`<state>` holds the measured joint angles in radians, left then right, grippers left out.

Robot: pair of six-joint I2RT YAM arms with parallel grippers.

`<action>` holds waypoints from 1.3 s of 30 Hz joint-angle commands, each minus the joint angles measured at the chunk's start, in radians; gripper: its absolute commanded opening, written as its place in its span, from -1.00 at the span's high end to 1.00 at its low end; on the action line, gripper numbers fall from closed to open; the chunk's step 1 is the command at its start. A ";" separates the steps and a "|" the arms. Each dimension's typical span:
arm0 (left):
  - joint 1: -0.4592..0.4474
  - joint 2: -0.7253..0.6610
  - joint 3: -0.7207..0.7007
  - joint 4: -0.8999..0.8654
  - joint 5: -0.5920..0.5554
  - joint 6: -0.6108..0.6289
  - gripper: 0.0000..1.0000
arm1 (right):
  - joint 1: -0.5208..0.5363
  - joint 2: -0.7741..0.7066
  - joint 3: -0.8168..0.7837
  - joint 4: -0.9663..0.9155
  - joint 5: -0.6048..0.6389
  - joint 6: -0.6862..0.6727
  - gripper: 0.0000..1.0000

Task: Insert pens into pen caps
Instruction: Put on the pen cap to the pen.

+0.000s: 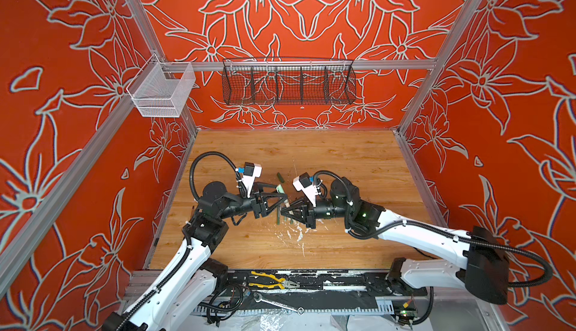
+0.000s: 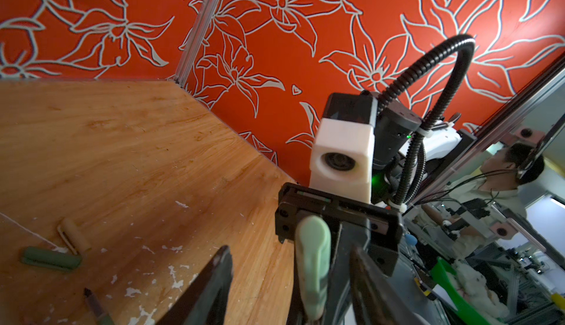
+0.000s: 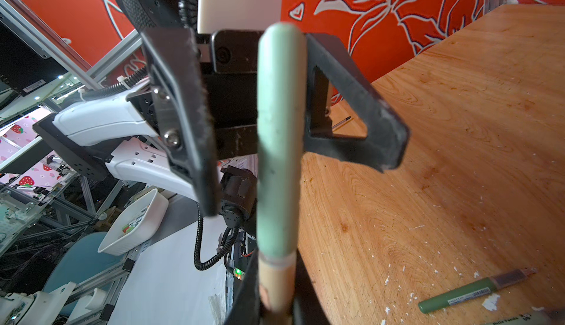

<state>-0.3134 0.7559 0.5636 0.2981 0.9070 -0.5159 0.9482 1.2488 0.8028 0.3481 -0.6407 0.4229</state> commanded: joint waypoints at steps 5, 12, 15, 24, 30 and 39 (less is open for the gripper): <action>0.002 0.024 0.016 0.071 0.081 -0.020 0.32 | 0.006 -0.028 -0.003 0.016 0.002 0.007 1.00; -0.011 0.055 0.027 0.073 0.124 -0.017 0.95 | 0.007 -0.052 0.031 0.003 0.047 0.012 1.00; -0.020 0.062 0.027 0.068 0.123 -0.009 1.00 | 0.006 -0.057 0.052 -0.014 0.054 -0.001 1.00; -0.050 0.057 0.022 0.051 0.118 0.014 1.00 | 0.006 -0.084 0.082 0.006 0.068 -0.015 1.00; -0.082 0.085 0.018 0.101 0.164 -0.014 1.00 | 0.004 -0.108 0.091 0.045 0.076 -0.049 1.00; -0.100 0.100 -0.002 0.213 0.212 -0.070 1.00 | 0.003 -0.119 0.133 0.079 0.084 -0.106 1.00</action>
<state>-0.3805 0.8299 0.5903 0.5205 1.0042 -0.5678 0.9489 1.1568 0.8429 0.2653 -0.5831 0.3492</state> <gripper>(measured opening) 0.091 0.133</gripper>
